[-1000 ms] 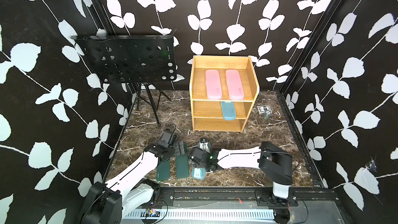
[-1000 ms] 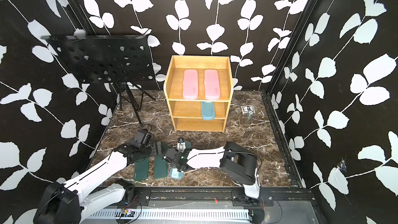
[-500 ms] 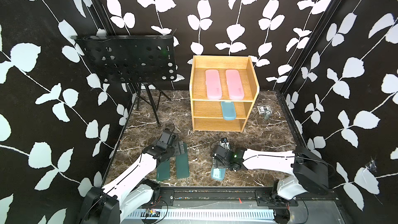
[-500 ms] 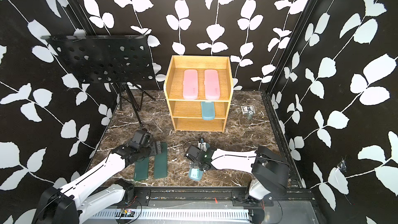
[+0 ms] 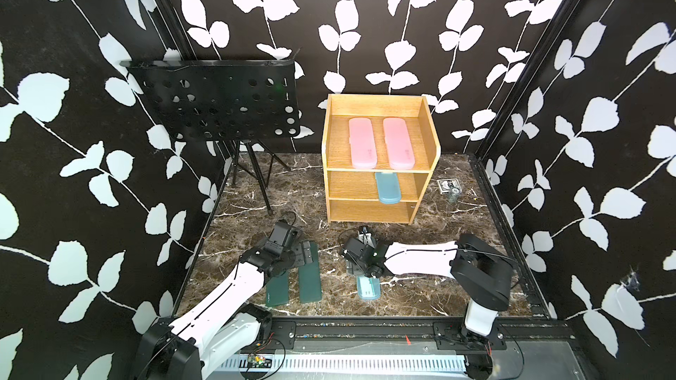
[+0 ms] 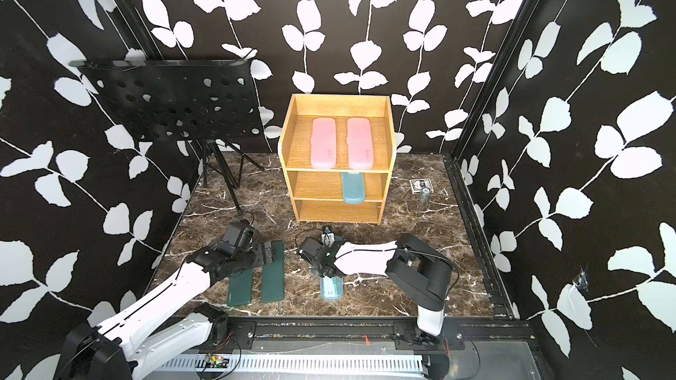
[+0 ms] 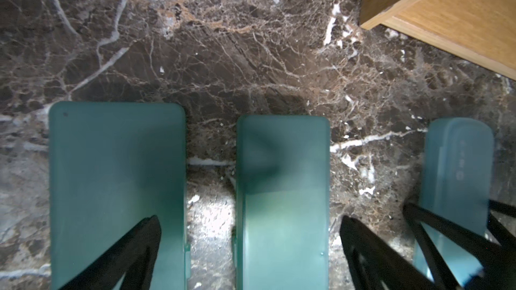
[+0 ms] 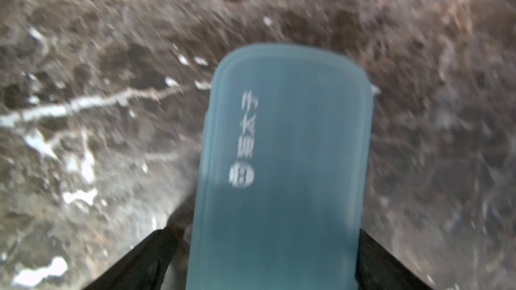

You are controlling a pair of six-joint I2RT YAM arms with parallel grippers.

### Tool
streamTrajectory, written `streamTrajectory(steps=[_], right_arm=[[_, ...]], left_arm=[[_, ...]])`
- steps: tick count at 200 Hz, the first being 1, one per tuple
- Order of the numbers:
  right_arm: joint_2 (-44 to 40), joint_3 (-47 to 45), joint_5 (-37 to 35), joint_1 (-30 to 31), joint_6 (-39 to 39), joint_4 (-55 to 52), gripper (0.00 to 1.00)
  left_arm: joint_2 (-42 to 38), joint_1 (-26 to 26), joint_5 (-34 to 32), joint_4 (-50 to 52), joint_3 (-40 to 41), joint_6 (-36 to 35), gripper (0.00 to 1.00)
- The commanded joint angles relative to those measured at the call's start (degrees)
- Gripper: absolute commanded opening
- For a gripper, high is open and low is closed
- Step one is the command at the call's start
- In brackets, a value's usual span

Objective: Place the pencil cases on the shelf according to color
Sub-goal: Pick up the pencil case from the center of the board.

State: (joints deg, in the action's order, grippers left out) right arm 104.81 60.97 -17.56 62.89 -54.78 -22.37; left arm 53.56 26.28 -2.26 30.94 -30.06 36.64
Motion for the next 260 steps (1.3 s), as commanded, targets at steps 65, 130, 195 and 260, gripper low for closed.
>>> streamTrajectory(steps=[65, 130, 195, 260], right_arm=[[-16.6, -8.1, 0.6, 4.7, -0.4, -6.3, 0.99], [-9.8, -8.6, -1.7, 14.1, -13.4, -8.7, 0.99], [-3.4, -10.7, -2.5, 16.0, -18.3, -6.1, 0.99], [-7.9, -17.2, -4.1, 16.9, -21.2, -0.2, 0.57]], left_arm=[[-6.7, 0.1, 0.4, 0.5, 4.9, 1.2, 0.99], [-4.2, 0.1, 0.0, -2.3, 4.8, 1.7, 0.99], [-3.7, 0.1, 0.2, -2.0, 4.6, 2.1, 0.99], [-5.4, 0.1, -0.9, 0.5, 3.6, 3.1, 0.99]])
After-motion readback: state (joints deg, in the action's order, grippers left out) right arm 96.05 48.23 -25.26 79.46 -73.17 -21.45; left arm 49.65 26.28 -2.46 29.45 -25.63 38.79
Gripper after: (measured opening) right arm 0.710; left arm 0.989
